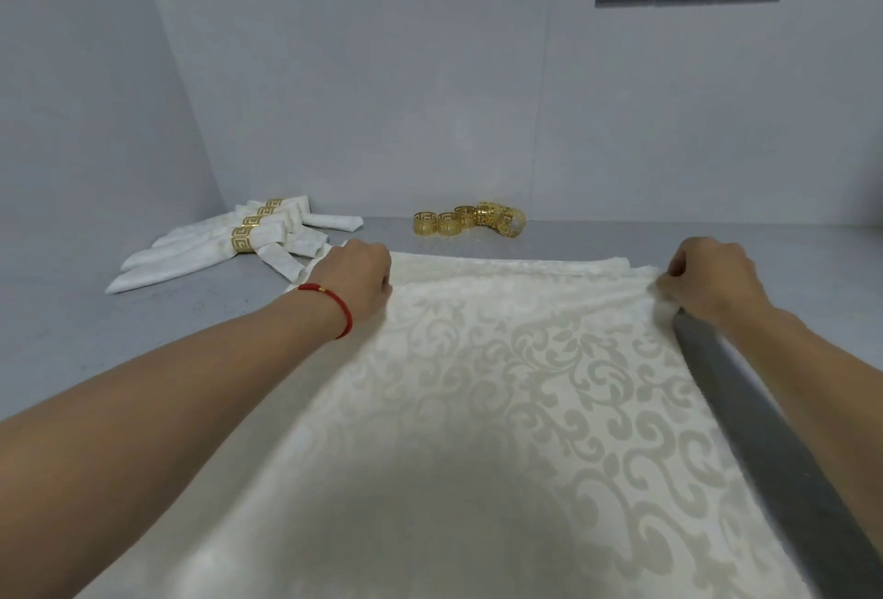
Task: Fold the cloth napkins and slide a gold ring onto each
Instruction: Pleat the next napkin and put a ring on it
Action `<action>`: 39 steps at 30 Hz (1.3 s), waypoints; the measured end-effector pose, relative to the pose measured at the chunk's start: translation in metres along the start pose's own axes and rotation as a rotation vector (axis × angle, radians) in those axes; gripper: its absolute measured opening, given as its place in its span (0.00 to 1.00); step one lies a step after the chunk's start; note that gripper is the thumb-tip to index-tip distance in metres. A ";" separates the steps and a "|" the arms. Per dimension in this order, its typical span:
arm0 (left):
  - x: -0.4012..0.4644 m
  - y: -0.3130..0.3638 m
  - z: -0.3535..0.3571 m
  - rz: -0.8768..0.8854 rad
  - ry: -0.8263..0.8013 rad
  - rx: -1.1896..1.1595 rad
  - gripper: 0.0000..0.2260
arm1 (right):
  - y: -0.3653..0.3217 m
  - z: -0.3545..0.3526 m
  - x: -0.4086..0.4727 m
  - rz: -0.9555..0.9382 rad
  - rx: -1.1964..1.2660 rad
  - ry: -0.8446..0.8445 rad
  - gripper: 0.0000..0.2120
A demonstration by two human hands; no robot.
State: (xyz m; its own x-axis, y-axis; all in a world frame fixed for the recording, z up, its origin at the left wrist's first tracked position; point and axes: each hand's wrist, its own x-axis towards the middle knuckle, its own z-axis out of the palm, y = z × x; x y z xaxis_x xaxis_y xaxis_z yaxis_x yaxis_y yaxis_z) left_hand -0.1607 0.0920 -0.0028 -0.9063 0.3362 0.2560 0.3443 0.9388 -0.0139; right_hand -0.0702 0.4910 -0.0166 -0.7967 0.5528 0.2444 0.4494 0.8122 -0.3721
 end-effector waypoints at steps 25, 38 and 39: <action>-0.190 0.069 -0.010 0.400 -0.030 -0.541 0.14 | -0.022 -0.040 -0.267 -1.112 -0.041 -0.422 0.22; -0.237 0.055 -0.025 0.504 -0.114 -0.725 0.18 | -0.040 -0.048 -0.232 -0.792 0.447 -0.559 0.08; -0.233 0.053 -0.028 0.493 -0.137 -0.721 0.21 | -0.043 -0.046 -0.225 -0.757 0.483 -0.538 0.11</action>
State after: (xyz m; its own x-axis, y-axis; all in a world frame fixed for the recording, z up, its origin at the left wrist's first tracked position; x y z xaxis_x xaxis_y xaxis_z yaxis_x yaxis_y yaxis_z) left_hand 0.0753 0.0617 -0.0355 -0.6194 0.7397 0.2631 0.7326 0.4242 0.5324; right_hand 0.1082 0.3400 -0.0140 -0.9302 -0.3217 0.1765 -0.3573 0.6846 -0.6354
